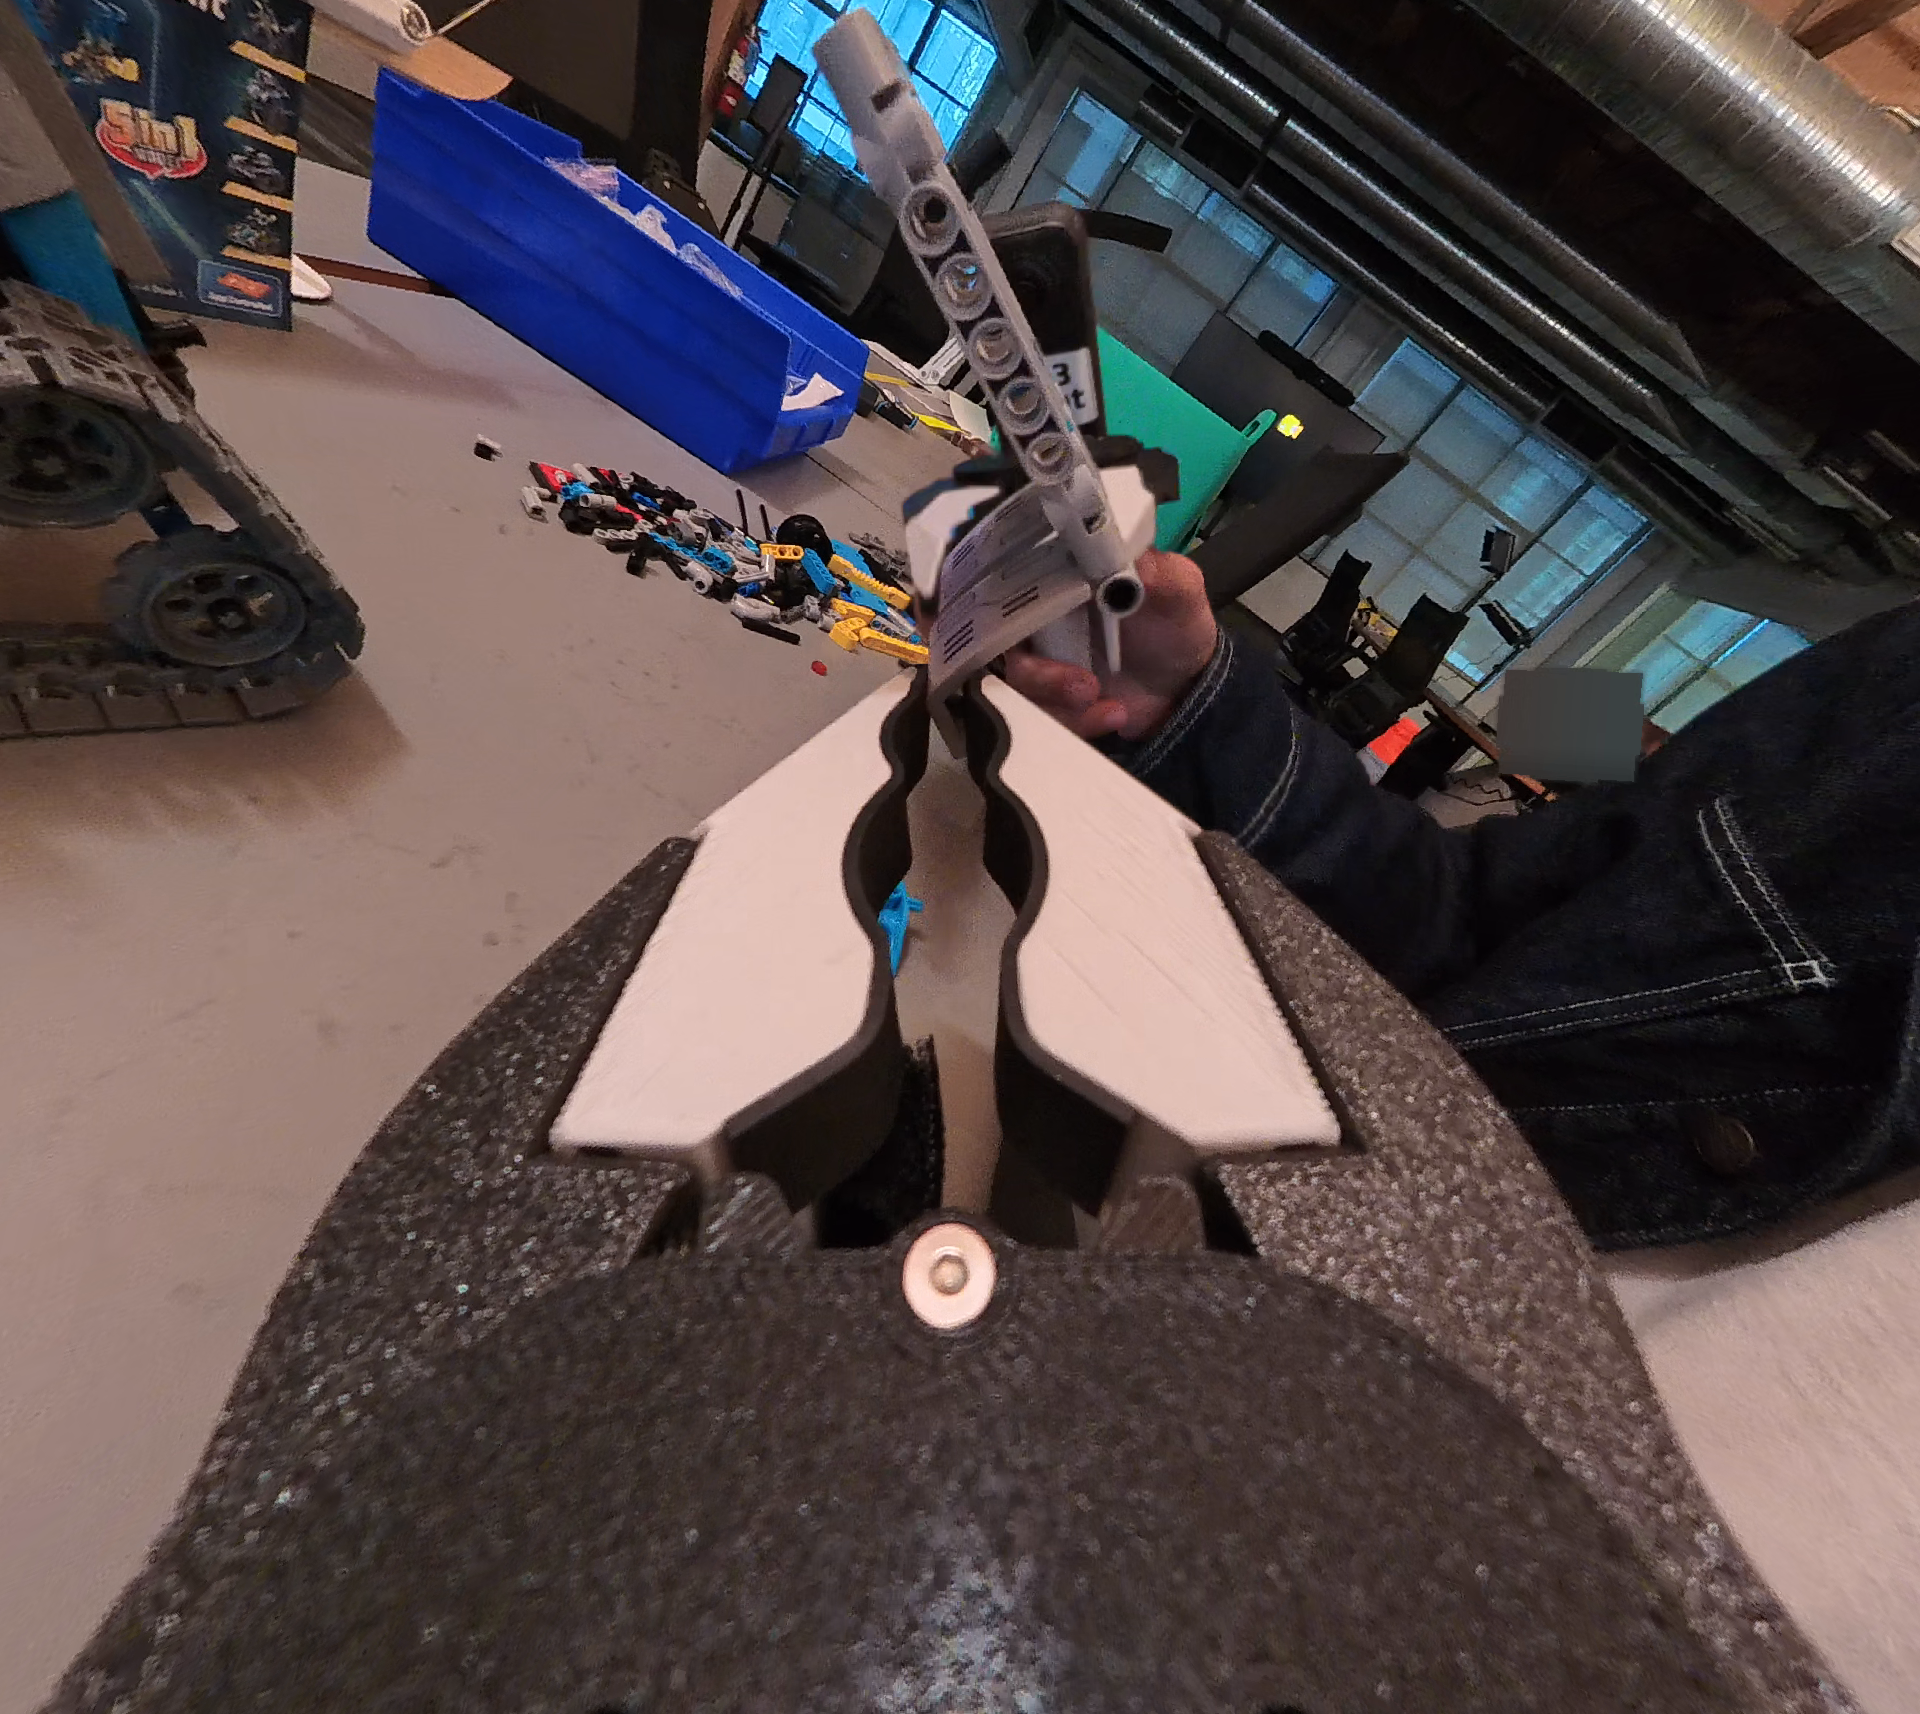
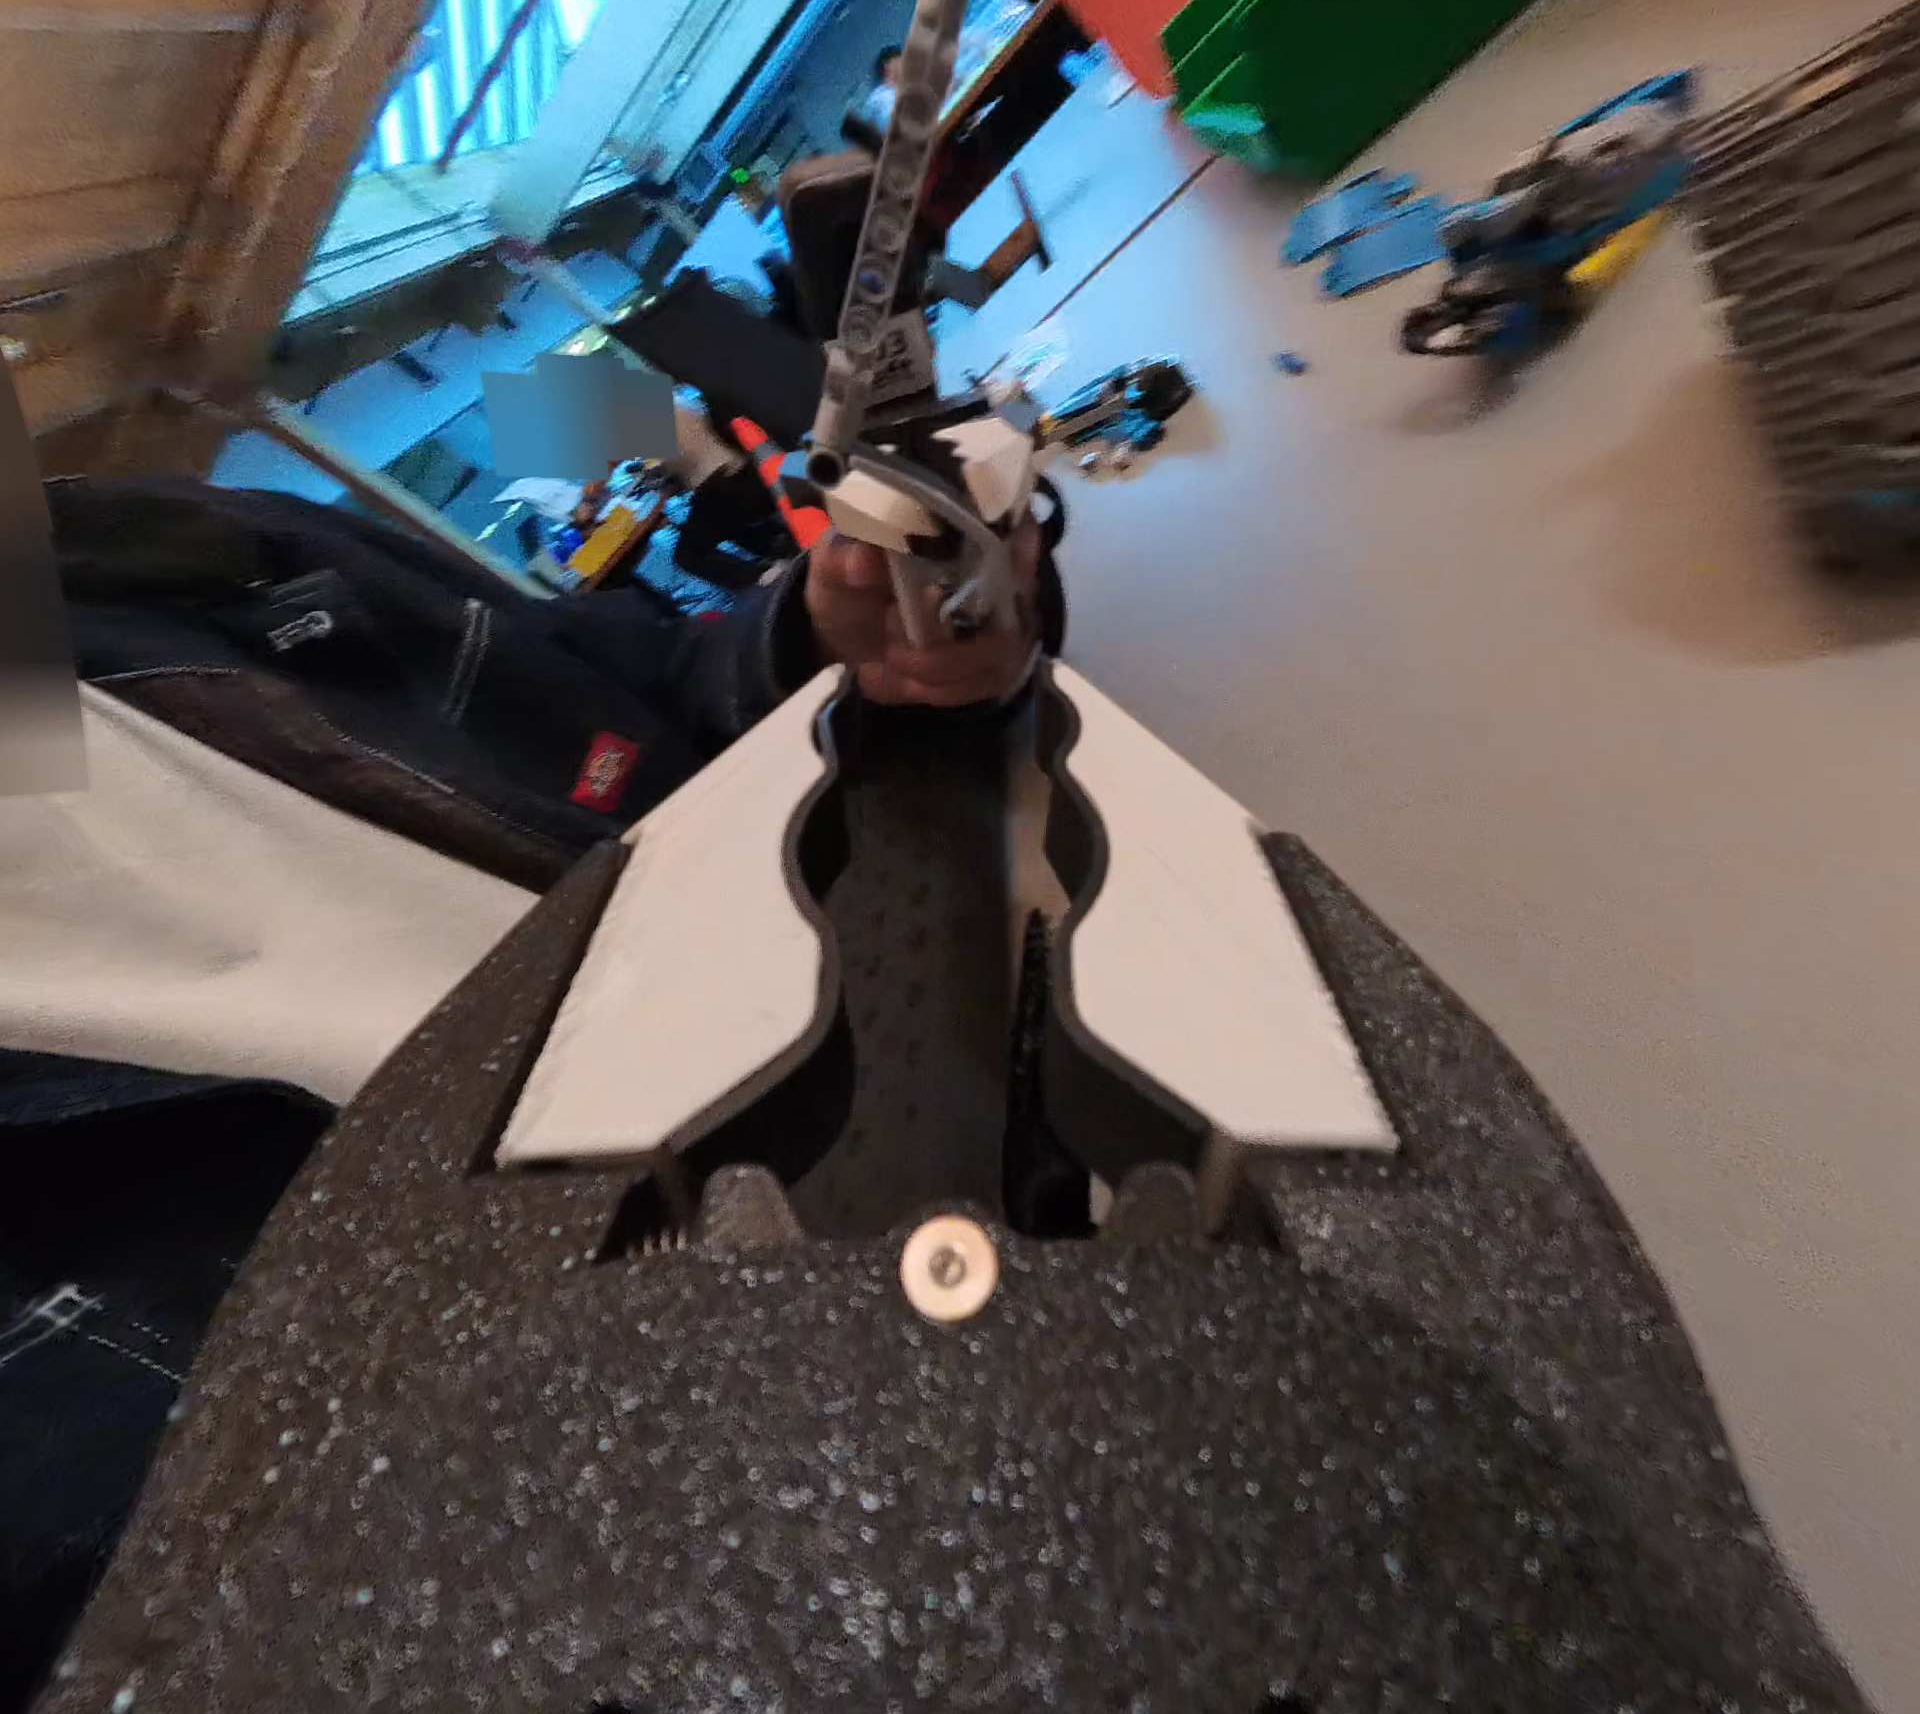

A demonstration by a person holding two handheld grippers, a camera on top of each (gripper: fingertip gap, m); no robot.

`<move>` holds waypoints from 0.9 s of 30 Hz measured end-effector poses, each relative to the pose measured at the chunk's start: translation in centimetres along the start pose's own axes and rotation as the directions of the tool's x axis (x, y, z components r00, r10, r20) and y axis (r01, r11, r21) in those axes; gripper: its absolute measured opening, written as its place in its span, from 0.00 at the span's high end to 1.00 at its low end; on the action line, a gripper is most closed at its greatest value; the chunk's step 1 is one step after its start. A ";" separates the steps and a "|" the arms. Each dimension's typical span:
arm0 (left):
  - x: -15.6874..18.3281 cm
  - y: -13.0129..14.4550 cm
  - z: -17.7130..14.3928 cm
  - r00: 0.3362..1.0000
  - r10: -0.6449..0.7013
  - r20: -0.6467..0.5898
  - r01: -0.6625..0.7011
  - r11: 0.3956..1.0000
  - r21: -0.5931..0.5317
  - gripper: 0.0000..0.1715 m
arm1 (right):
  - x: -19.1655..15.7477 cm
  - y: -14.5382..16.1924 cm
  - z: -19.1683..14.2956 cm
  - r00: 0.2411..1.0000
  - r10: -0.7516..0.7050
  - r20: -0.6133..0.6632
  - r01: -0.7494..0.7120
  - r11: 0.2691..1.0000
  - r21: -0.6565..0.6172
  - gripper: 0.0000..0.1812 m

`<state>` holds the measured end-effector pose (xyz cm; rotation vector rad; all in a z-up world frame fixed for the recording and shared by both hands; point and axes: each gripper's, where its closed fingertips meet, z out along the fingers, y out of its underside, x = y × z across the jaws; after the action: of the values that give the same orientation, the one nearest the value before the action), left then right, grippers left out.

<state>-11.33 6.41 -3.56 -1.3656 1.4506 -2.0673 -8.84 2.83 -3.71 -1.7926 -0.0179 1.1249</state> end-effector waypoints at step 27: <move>-0.6 0.3 0.0 0.993 -0.114 -0.028 0.114 0.993 -0.006 0.84 | 1.4 -2.3 2.8 0.997 0.071 0.016 -0.073 0.959 0.274 1.00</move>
<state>-11.12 6.69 -4.15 -1.4582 1.4203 -2.1629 -8.89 6.68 -3.21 -1.5518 0.1934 1.1251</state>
